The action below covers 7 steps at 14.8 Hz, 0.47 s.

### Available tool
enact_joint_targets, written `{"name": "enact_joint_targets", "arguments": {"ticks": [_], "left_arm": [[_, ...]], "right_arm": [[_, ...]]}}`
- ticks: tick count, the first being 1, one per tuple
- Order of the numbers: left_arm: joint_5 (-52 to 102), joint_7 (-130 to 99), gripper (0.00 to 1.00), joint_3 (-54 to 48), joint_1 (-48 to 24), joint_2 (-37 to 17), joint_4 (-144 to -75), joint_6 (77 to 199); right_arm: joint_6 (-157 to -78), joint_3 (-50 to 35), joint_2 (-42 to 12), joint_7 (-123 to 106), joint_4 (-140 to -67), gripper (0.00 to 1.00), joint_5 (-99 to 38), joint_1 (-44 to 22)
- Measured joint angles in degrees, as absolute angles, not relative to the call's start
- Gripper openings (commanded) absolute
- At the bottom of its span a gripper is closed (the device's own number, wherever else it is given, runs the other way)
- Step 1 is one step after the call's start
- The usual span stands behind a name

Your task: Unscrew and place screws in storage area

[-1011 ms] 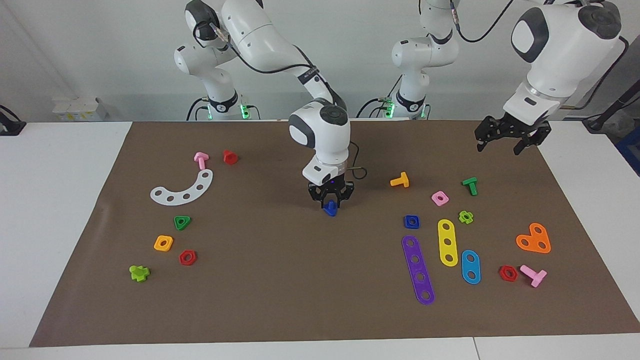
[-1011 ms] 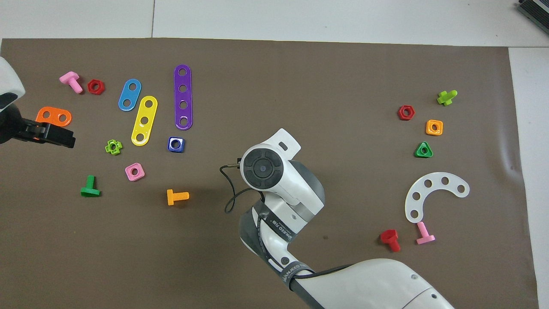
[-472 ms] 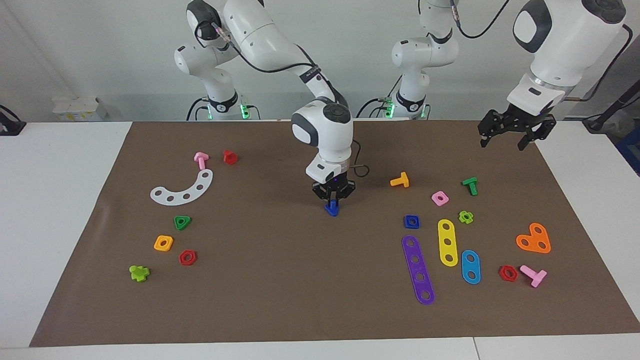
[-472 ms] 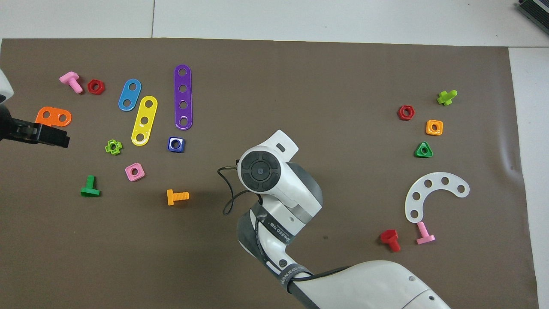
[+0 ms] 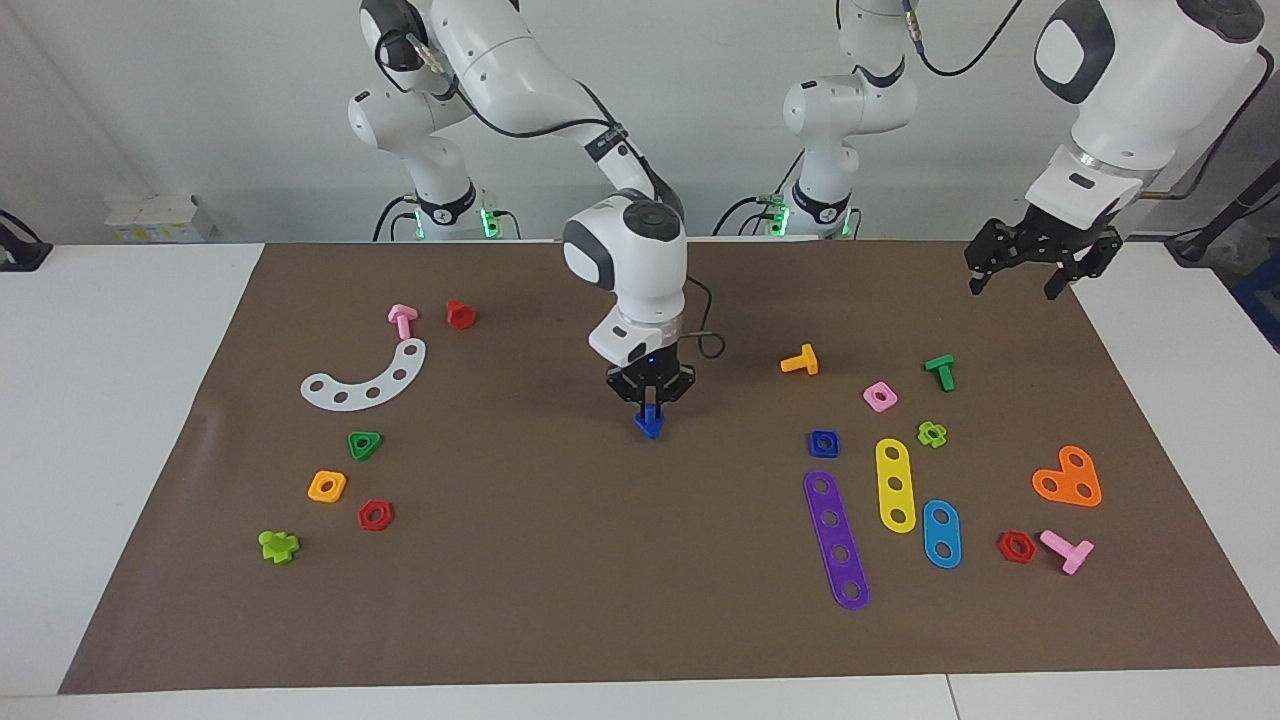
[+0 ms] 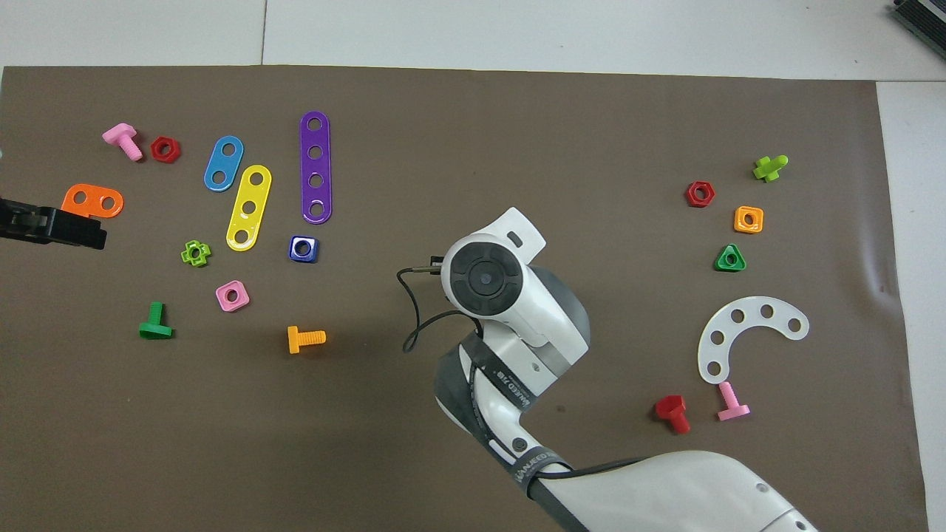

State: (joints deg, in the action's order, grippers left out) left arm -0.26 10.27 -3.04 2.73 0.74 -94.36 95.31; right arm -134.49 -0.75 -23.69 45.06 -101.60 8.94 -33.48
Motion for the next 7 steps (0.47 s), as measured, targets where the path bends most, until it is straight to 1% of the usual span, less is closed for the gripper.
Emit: {"name": "enact_joint_targets", "arguments": {"ticks": [3, 7], "left_arm": [[-0.26, 10.26, 1.0, -3.03, 2.75, 0.73, -92.49, 95.37], [-0.26, 10.26, 1.0, -3.02, 2.75, 0.75, -89.01, 93.54]], "right_arm": [[-134.5, -0.71, -18.19, 45.05, -107.14, 0.0, 9.0, -28.76], [-134.68, -0.64, -14.91, 42.94, -111.64, 0.0, 9.15, -23.0]]}}
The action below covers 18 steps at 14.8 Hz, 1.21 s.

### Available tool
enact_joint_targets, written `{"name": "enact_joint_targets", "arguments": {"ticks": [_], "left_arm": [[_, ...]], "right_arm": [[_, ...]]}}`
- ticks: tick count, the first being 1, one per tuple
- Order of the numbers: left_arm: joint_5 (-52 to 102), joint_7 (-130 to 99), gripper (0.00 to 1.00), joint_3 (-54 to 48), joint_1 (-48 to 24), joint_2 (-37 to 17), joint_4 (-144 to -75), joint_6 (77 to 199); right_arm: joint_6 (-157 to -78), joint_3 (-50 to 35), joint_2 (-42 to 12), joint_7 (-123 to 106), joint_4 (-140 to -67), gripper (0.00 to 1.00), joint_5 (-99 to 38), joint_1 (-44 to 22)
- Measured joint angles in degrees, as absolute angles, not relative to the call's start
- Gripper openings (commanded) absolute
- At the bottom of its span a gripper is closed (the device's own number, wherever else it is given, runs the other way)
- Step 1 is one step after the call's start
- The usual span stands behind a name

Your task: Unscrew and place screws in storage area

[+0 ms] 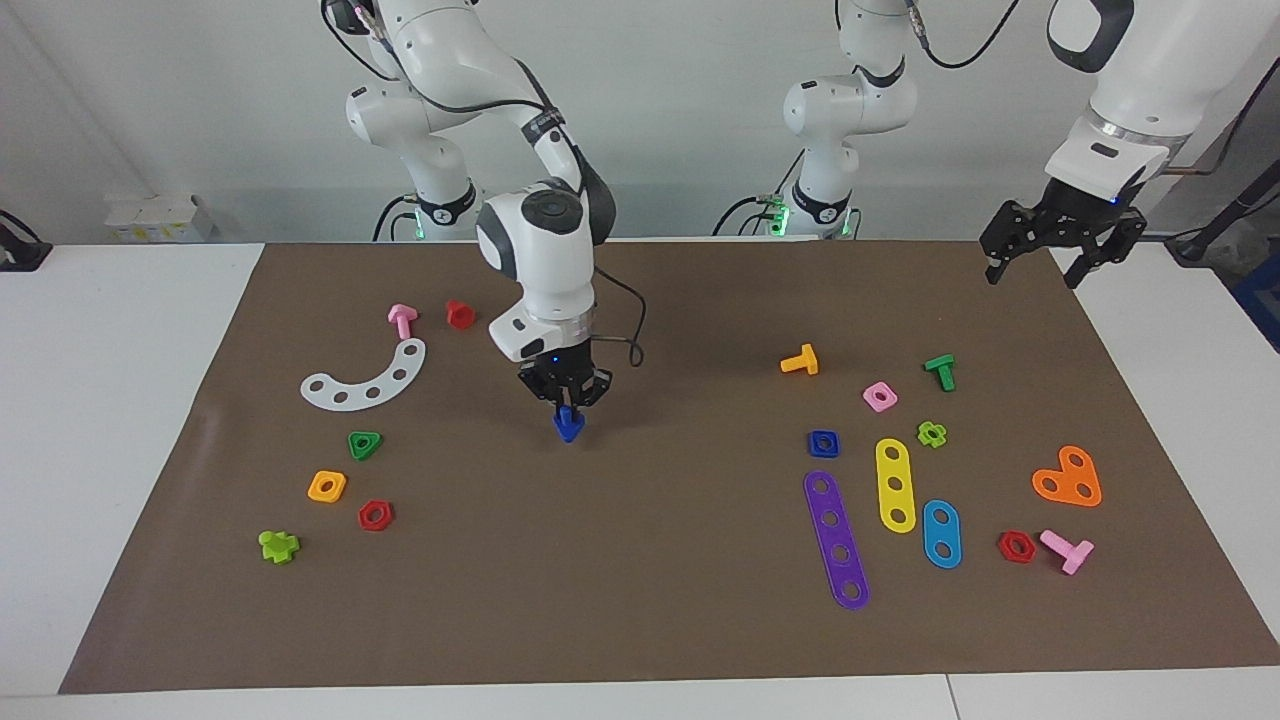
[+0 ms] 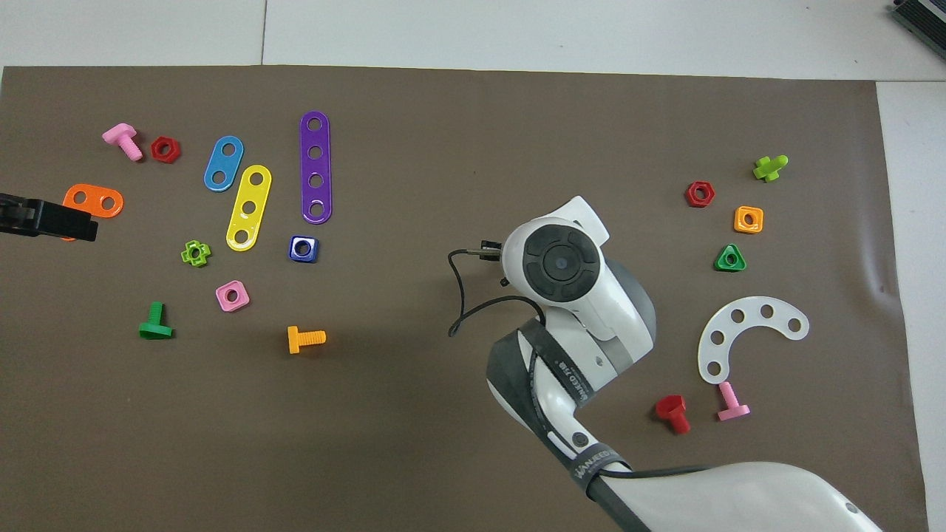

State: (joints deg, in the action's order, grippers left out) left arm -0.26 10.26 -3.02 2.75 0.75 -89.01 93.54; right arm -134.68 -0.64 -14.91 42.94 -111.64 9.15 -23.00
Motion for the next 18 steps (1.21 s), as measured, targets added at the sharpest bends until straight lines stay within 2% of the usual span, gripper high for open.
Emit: {"name": "enact_joint_targets", "arguments": {"ticks": [5, 14, 15, 16, 18], "left_arm": [[-0.26, 10.26, 1.0, -3.3, 2.75, 0.82, -85.46, 89.05], [-0.26, 10.26, 1.0, -3.28, 2.75, 1.01, -87.36, 87.86], [-0.26, 10.26, 1.0, -3.28, 2.75, 1.04, -87.36, 87.83], [-0.26, 10.26, 1.0, -3.28, 2.75, 1.05, -87.36, 87.81], [-0.26, 10.26, 1.0, -3.28, 2.75, 1.07, -87.37, 87.8]], "right_arm": [[-142.07, -0.58, -14.01, 36.52, -118.72, 0.0, 9.24, -14.78], [-142.71, -0.59, -13.01, 30.5, -122.22, 0.0, 9.26, -6.55], [-142.71, -0.6, -12.91, 30.42, -122.54, 0.22, 9.26, -6.17], [-142.71, -0.61, -12.76, 30.41, -122.76, 0.69, 9.26, -5.9], [-142.71, -0.61, -12.45, 30.11, -122.96, 0.89, 9.27, -5.61]]}}
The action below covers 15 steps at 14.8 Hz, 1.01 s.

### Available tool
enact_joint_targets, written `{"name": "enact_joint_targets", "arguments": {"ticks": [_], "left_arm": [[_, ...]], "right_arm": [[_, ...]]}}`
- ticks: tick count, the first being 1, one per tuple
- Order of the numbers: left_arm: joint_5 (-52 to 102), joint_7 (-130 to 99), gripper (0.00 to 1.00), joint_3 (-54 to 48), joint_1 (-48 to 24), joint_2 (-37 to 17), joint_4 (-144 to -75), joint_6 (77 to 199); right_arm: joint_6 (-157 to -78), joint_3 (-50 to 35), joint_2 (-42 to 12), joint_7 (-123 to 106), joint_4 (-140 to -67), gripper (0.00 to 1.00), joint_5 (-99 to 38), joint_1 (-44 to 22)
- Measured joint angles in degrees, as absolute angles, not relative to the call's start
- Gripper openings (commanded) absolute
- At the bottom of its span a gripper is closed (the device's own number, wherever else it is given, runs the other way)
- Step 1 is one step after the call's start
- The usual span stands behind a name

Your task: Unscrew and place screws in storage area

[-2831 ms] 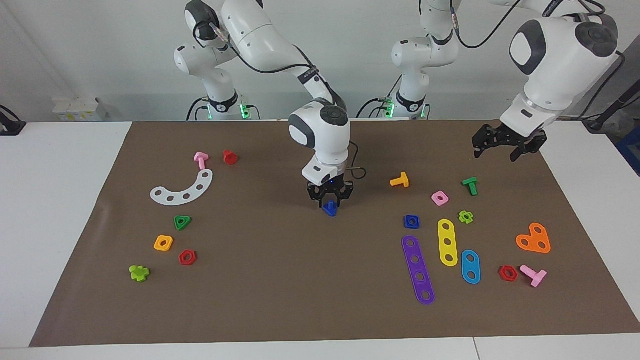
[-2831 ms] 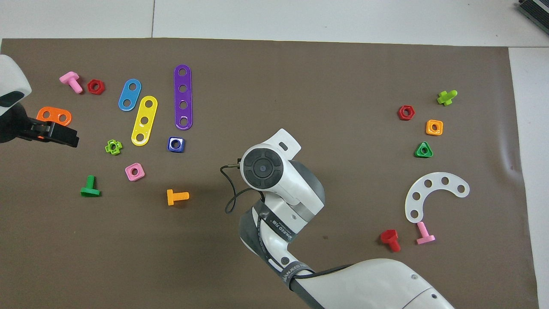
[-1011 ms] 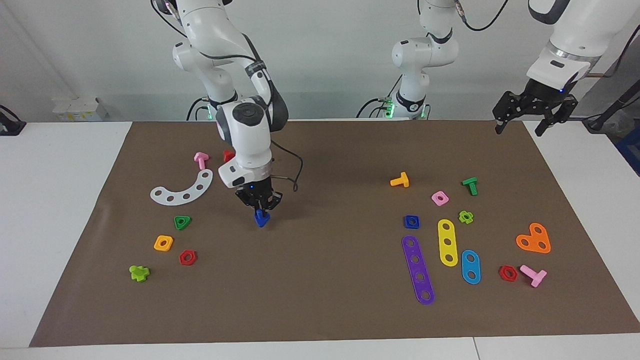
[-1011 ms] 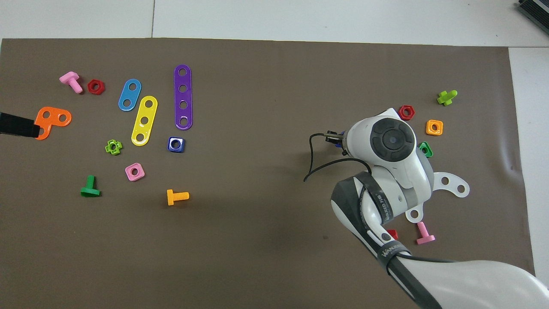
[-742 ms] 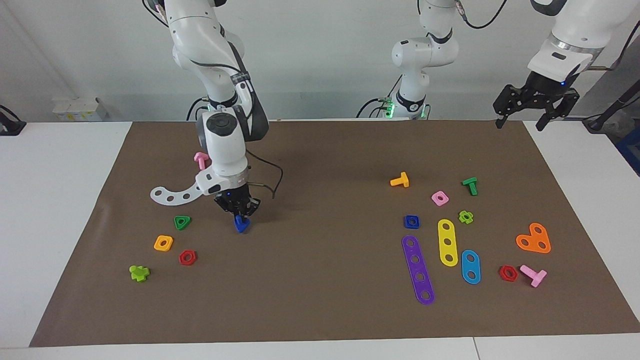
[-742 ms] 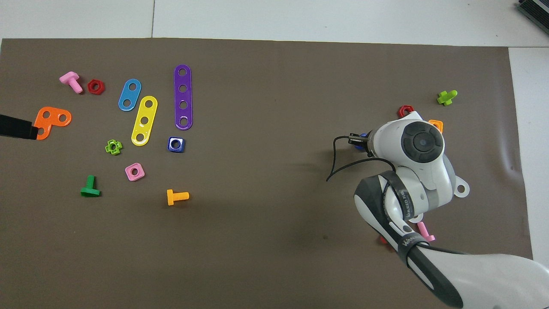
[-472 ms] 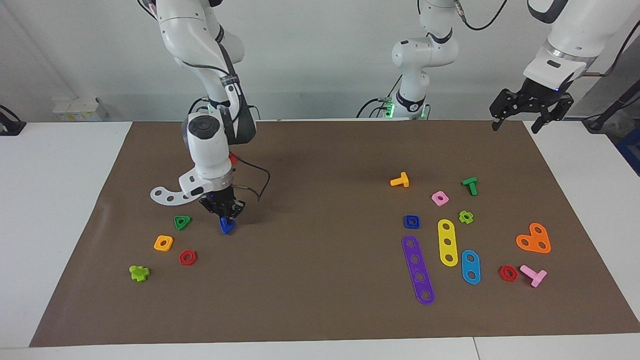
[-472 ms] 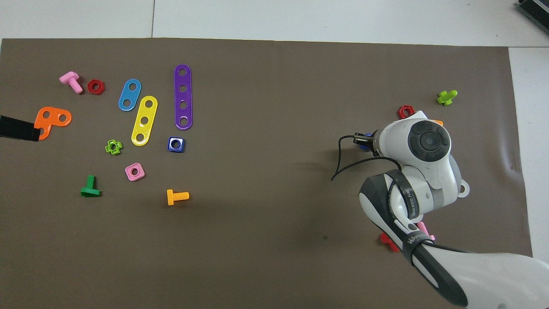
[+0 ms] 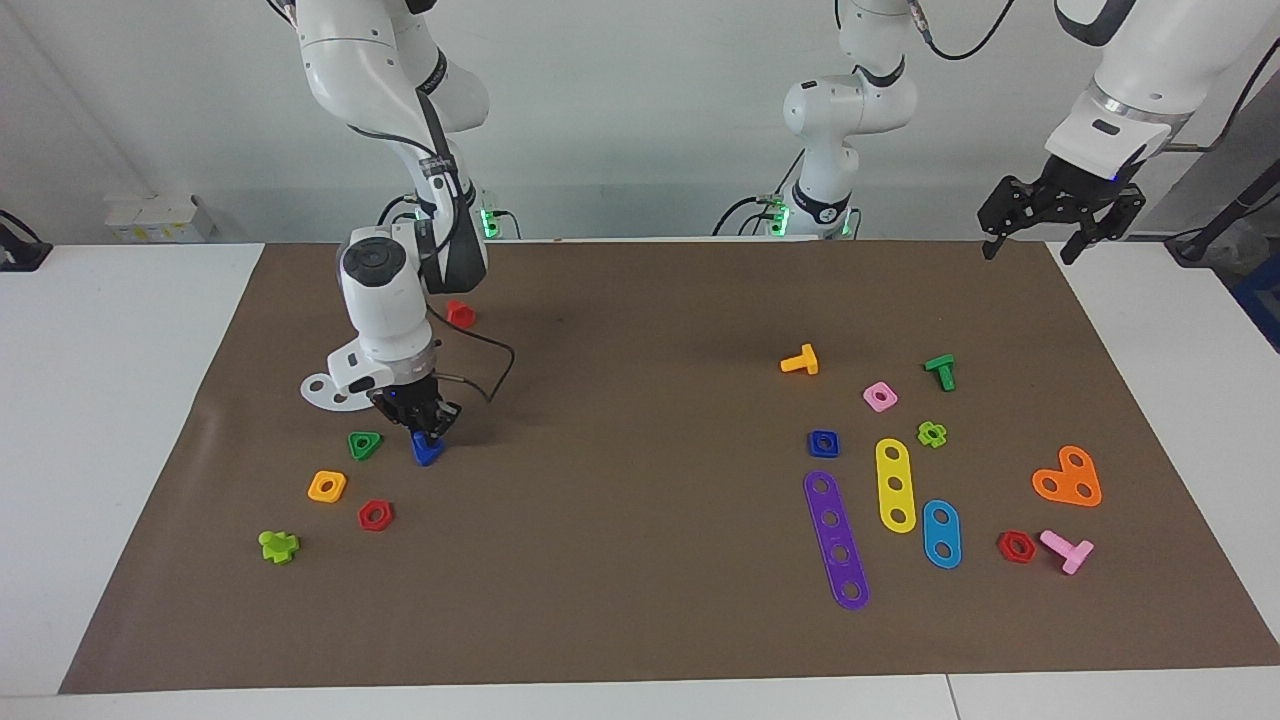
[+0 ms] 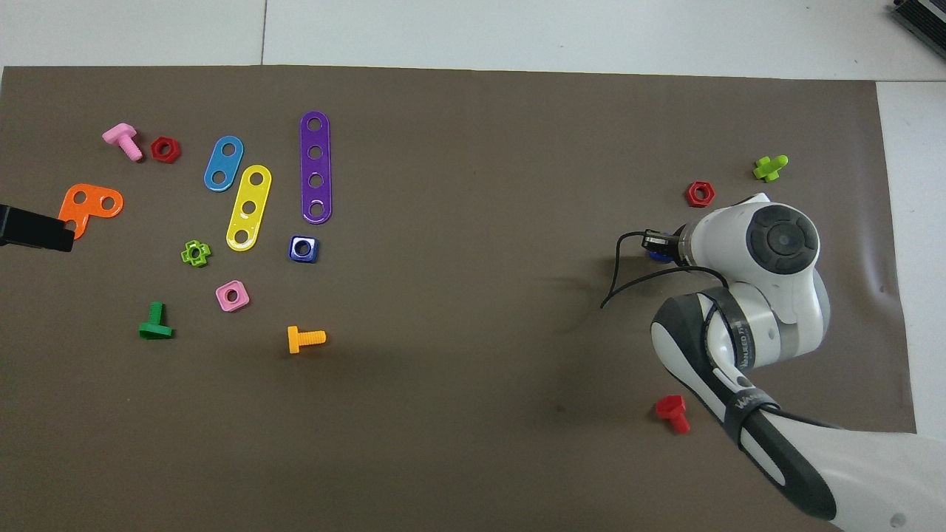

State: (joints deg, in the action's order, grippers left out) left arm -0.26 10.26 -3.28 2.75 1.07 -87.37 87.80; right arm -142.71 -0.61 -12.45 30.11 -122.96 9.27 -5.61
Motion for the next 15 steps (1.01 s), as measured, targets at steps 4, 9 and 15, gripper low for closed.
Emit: {"name": "enact_joint_targets", "arguments": {"ticks": [4, 9, 15], "left_arm": [[-0.26, 10.26, 1.0, -3.28, 2.75, 1.09, -87.37, 87.78], [-0.26, 10.26, 1.0, -3.28, 2.75, 1.1, -87.37, 87.76], [-0.26, 10.26, 1.0, -3.28, 2.75, 1.1, -87.37, 87.76]], "right_arm": [[-141.16, -0.66, -11.37, 30.05, -122.34, 0.98, 9.27, -5.6], [-126.45, -0.98, -6.82, 28.79, -113.8, 0.99, 8.15, -5.63], [-108.98, -0.47, -2.99, 14.96, -100.12, 1.0, 2.19, -2.51]]}}
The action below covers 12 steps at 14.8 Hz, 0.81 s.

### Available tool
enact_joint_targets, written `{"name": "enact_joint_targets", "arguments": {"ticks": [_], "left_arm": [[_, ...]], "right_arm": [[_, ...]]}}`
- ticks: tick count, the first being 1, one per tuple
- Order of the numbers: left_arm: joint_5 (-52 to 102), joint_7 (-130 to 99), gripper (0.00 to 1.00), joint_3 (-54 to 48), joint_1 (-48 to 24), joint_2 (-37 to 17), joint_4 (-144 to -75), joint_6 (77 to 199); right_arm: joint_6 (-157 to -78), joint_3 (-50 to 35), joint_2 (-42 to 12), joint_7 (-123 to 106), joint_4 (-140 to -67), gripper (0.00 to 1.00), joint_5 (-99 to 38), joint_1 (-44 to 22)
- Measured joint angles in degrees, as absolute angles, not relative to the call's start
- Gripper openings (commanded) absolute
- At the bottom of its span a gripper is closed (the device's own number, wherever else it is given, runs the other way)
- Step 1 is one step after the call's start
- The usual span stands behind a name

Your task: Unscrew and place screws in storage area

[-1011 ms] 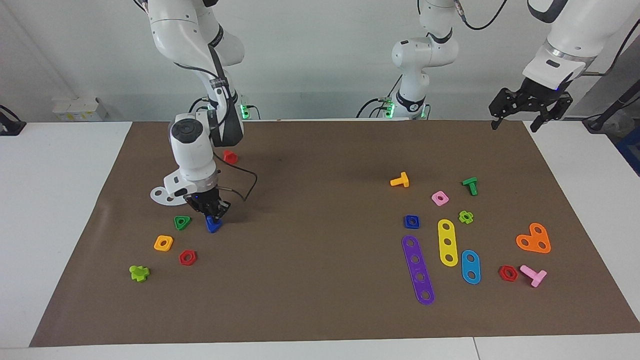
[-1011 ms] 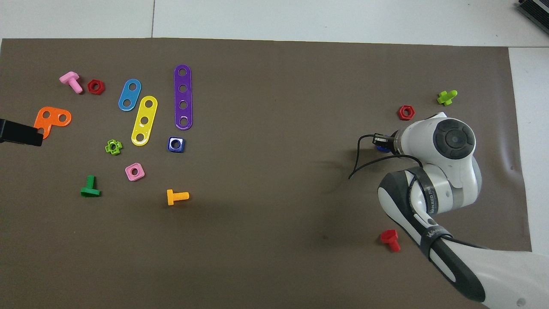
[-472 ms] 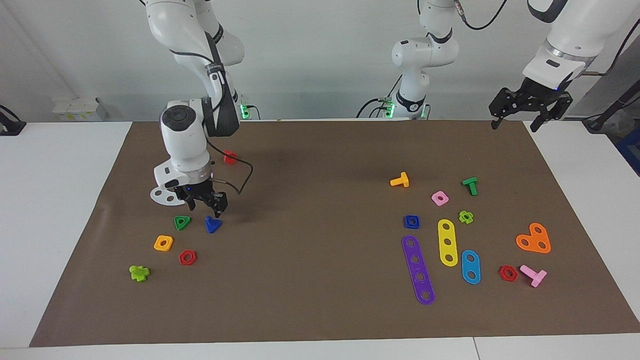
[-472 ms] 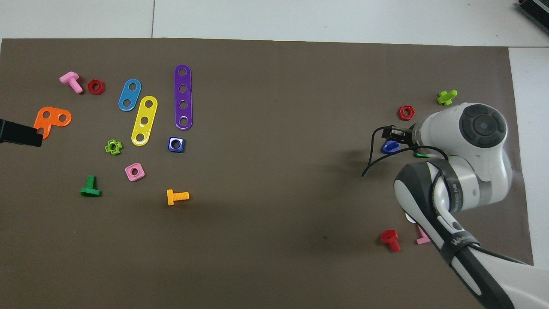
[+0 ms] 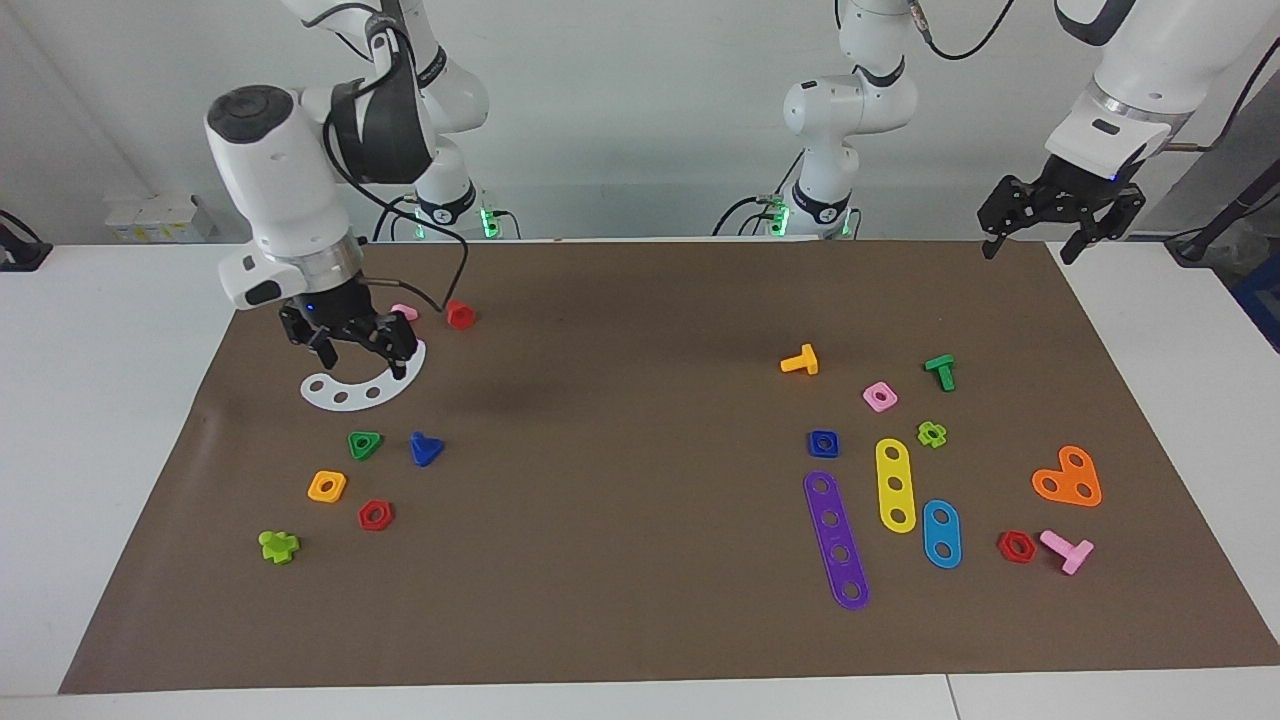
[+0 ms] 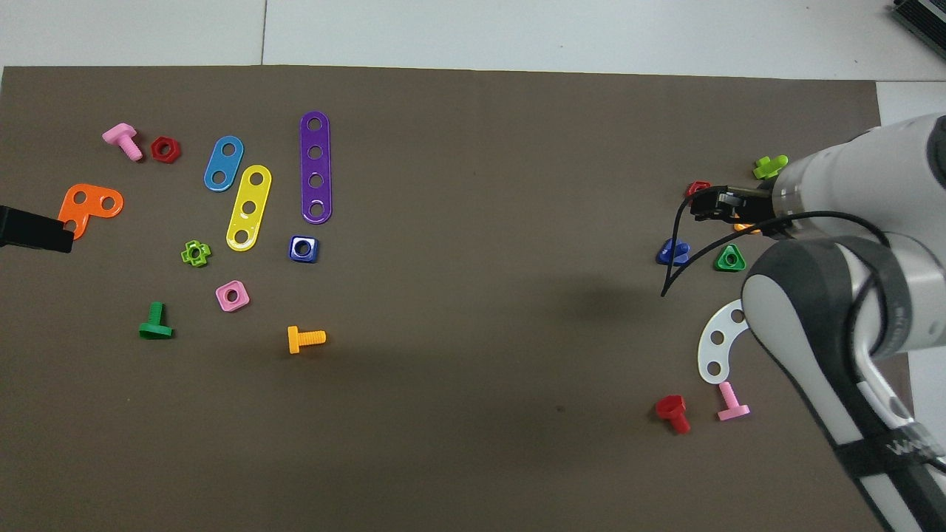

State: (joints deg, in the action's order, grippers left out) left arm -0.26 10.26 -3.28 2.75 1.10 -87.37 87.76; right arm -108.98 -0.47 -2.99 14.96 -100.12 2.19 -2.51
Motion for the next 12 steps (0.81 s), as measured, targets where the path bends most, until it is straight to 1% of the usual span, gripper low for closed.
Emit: {"name": "enact_joint_targets", "arguments": {"ticks": [2, 7, 12], "left_arm": [[-0.26, 10.26, 1.0, -3.28, 2.75, 1.1, -87.38, 87.75], [-0.26, 10.26, 1.0, -3.28, 2.75, 1.1, -87.38, 87.75], [-0.26, 10.26, 1.0, -3.28, 2.75, 1.1, -87.39, 87.74]], "right_arm": [[-103.07, -0.43, -2.27, 13.84, -95.79, 1.0, 2.08, -1.99], [-93.14, -1.25, 0.08, 13.52, -90.84, 1.0, 2.05, -2.25], [-91.08, -1.18, 0.63, 8.33, -89.92, 1.0, 2.05, -2.38]]}}
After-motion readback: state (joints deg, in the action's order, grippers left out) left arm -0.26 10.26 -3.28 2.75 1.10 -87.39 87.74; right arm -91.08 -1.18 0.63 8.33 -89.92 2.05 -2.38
